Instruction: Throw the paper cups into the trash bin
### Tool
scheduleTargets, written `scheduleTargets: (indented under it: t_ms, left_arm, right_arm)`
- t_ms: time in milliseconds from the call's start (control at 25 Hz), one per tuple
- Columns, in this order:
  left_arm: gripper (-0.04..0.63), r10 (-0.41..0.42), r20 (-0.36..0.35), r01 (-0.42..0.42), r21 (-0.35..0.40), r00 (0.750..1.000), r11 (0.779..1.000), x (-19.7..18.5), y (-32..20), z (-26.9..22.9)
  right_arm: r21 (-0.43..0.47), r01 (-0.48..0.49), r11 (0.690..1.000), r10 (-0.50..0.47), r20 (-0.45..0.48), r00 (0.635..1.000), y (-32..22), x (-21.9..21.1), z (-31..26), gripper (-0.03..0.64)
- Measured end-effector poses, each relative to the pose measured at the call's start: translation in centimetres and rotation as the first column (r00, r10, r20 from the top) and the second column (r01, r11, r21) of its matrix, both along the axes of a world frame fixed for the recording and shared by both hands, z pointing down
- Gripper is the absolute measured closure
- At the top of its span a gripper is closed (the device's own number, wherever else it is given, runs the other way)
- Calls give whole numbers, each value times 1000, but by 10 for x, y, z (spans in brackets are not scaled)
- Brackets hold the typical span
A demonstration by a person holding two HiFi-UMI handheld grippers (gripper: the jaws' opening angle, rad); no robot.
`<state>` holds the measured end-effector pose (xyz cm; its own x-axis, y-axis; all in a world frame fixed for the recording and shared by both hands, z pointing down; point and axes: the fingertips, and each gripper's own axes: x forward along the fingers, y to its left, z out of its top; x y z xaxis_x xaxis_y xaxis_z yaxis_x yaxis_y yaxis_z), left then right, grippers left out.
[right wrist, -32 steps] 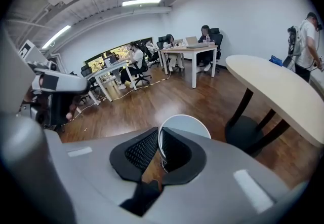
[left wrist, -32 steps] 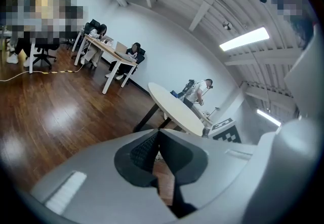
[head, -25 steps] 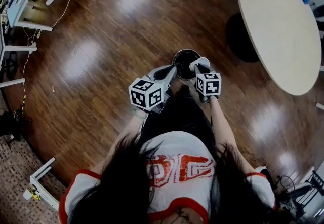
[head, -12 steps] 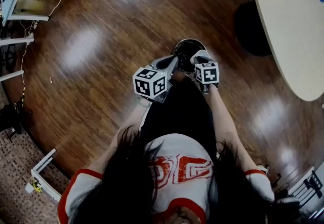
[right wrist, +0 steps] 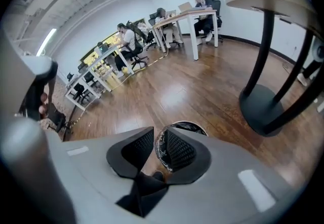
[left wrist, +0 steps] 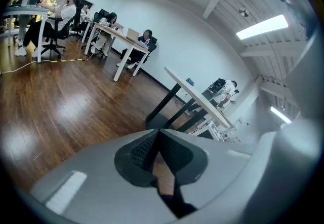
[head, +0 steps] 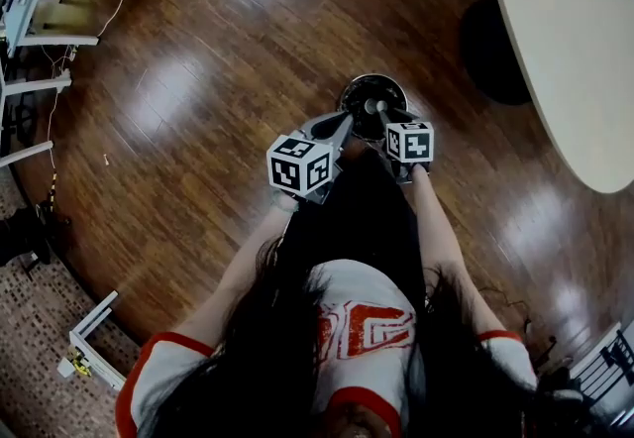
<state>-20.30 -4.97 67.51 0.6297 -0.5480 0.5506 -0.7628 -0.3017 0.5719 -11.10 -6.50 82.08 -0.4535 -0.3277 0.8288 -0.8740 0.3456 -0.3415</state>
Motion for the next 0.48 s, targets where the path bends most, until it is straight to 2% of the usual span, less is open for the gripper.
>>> scheduleTargets:
  t_ms: [160, 360, 480]
  left_arm:
    - [595, -28, -10, 28, -13, 1000, 1000, -7, 7, -18]
    - [595, -22, -27, 21, -16, 999, 1000, -5, 6, -44]
    - [595, 0, -40, -1, -9, 999, 1000, 6, 6, -57]
  right_arm:
    - [-2, -124, 992, 124, 77, 989, 5, 12, -27, 555]
    - [40, -178, 983, 172, 122, 978, 3, 16, -69, 612]
    - [73, -214, 974, 199, 175, 964, 0, 18, -97, 614]
